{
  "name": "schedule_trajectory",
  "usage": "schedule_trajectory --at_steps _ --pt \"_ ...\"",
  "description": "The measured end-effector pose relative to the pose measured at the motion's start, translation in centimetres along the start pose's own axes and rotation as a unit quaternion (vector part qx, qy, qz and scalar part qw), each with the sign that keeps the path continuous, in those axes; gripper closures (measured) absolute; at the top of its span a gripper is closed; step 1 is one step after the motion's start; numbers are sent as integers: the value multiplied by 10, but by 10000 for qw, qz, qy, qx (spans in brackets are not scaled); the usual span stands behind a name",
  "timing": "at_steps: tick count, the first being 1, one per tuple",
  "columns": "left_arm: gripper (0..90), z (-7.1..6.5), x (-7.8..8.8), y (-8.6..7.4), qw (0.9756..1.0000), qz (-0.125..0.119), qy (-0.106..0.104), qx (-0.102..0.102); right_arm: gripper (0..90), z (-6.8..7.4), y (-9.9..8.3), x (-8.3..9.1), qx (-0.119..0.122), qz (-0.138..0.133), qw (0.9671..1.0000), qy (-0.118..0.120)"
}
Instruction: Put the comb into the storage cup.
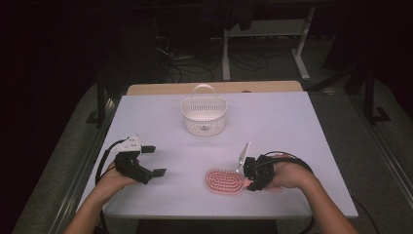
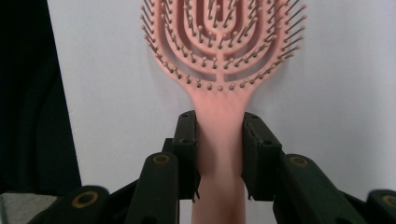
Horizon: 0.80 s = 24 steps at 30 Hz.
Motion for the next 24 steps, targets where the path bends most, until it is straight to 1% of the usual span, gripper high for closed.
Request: schedule_trajectory --at_steps 1,3,4,7,11,12,17,22,24 --pt "0 0 0 0 10000 -1 -2 7 684 0 0 -1 9 68 10000 -45" --pt "0 0 0 0 10000 0 -2 8 683 0 0 -3 18 103 9999 -37" --pt "0 0 0 0 10000 -4 -4 12 684 0 0 -3 9 119 9999 -86" --pt "0 0 0 0 10000 -3 -2 1 684 -1 1 -2 -26 3 10000 -47" --pt "0 0 0 0 10000 -5 -2 2 684 -1 1 0 -73 -102 9999 -91" --pt "0 0 0 0 10000 -3 -1 0 684 -1 1 0 -77 -109 9999 -49" --pt "0 0 0 0 10000 -3 1 1 682 -2 0 -4 -82 41 9999 -46" --pt "0 0 0 0 10000 -2 2 -2 680 -3 1 -3 -157 75 9998 19" --pt "0 0 0 0 10000 -1 1 -4 678 -3 1 -3 -148 104 9998 8"
Point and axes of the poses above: each handheld gripper's, and its own axes: x roughly backward along the jaws, y roughly out of its top, z roughly to its left, the point moved 5 cm from there along -x, roughly forward along the jaws, and after that the axes turned 1 degree about -z, right-handed, at the moved point
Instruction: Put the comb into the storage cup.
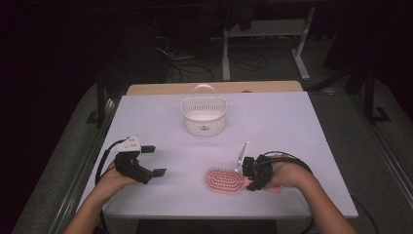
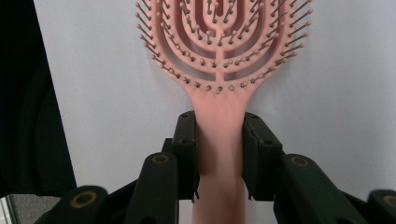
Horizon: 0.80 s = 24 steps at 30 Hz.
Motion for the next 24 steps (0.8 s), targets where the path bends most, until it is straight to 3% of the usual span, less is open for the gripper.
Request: schedule_trajectory --at_steps 18,24 --pt "0 -1 -1 0 10000 5 -12 -3 663 3 -2 0 67 286 9994 -163" --pt "0 0 -1 0 10000 8 -2 5 607 2 2 -1 66 282 9993 -219"
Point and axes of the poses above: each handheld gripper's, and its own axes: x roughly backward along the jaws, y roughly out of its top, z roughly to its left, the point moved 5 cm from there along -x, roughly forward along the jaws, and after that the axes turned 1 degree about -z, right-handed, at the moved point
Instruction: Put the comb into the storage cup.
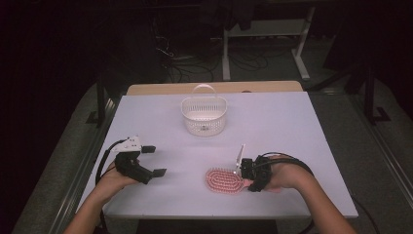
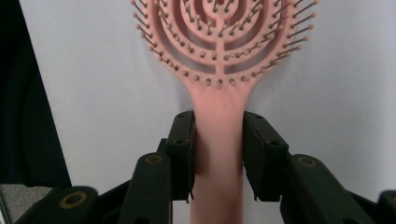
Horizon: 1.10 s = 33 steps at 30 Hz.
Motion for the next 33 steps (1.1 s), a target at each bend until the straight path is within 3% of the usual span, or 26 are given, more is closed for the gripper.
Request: schedule_trajectory --at_steps 4,11,21,26,29,33 --pt "0 0 0 0 10000 -2 1 4 592 0 5 -1 24 14 10000 -9" --pt "0 0 0 0 10000 4 0 -2 678 1 10 -2 136 171 9998 -41" --pt "0 0 0 0 10000 -14 5 5 690 3 12 -2 312 279 9991 -97" --pt "0 0 1 0 10000 -5 7 -3 689 -3 8 0 85 -249 9996 -44" --pt "0 0 1 0 10000 -5 10 -6 689 -6 6 6 -131 -764 9970 79" --pt "0 0 1 0 10000 -11 10 1 689 -10 4 12 -256 -1071 9939 26"
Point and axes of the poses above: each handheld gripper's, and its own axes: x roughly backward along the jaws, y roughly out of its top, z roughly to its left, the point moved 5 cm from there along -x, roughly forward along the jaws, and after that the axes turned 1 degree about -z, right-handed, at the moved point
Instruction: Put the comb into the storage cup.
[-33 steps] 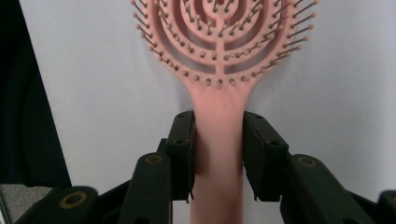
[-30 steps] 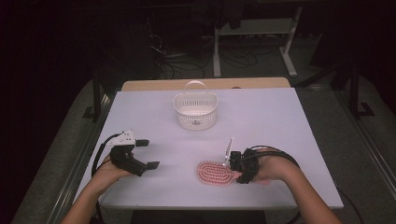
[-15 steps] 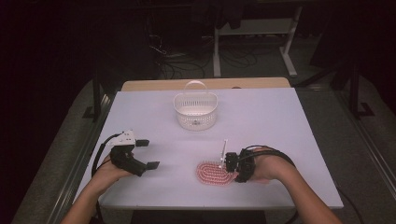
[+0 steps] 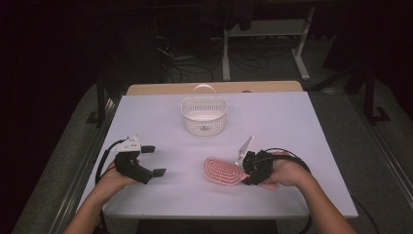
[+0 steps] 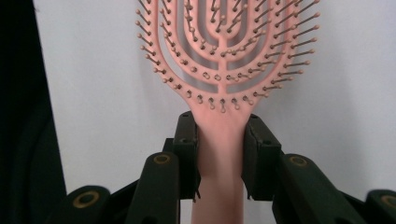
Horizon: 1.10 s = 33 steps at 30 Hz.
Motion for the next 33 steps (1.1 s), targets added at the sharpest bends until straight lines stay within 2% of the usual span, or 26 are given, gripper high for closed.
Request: schedule_trajectory --at_steps 7,17,27,33 --pt "0 1 1 0 10000 5 12 -3 688 -8 0 4 -221 -437 9987 -109" --pt "0 1 1 0 10000 -2 25 5 687 -15 -1 10 -514 -1063 9929 -128" --pt "0 2 2 -1 10000 -1 28 15 687 -20 -4 15 -724 -1557 9848 -246" --pt "0 1 1 -1 10000 5 24 6 687 -25 -5 20 -930 -1897 9765 -414"
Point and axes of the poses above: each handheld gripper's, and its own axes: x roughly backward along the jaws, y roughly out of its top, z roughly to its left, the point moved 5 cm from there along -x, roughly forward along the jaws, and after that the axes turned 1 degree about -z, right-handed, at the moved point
